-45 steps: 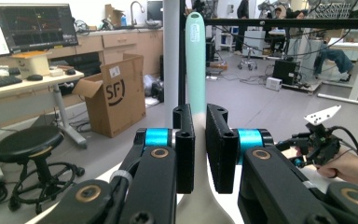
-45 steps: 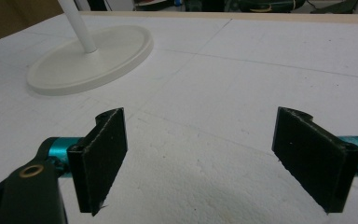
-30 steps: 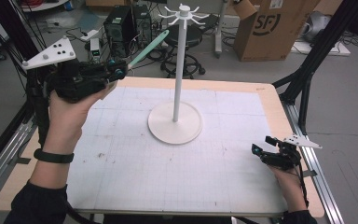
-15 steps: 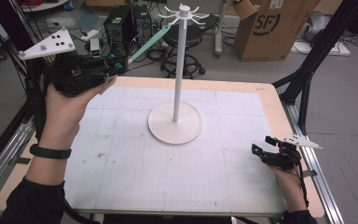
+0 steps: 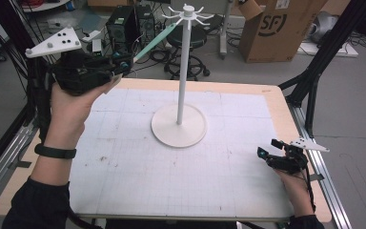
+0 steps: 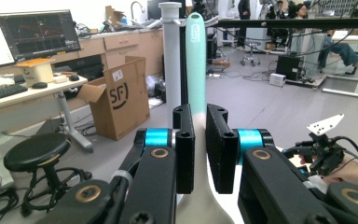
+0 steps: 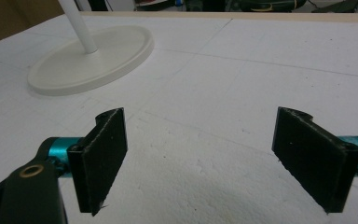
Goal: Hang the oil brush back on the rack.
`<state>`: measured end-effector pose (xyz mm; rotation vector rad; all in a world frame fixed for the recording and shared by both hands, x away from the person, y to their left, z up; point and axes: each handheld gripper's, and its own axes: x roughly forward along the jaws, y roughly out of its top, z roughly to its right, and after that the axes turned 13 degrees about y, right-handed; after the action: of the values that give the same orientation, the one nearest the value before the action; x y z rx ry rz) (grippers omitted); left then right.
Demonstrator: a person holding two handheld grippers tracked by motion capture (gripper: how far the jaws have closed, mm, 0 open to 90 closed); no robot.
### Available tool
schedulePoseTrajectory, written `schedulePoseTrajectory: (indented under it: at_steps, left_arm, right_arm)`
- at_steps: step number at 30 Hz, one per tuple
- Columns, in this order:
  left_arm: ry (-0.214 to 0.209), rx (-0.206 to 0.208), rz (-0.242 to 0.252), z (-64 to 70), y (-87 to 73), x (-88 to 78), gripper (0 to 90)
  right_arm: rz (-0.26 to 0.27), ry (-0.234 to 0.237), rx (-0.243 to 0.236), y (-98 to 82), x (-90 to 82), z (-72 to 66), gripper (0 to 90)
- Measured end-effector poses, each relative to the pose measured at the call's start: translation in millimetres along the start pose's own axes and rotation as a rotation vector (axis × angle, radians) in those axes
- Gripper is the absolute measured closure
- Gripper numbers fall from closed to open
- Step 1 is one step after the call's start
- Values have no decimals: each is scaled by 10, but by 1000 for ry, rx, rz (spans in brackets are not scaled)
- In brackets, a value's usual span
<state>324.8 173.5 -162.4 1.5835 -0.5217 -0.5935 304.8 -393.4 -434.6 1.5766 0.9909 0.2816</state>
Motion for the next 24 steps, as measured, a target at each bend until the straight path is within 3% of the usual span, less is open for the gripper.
schedulePoseTrajectory:
  at_steps: [9, 14, 24]
  left_arm:
    - [10, 8, 13, 26, 34, 24, 823]
    - [30, 23, -5, 10, 20, 45, 823]
    - [25, 12, -7, -26, -22, 36, 823]
  right_arm:
    - [1, 3, -1, 0, 2, -3, 173]
    - [1, 3, 2, 0, 0, -2, 173]
    - [4, 6, -2, 1, 1, -2, 173]
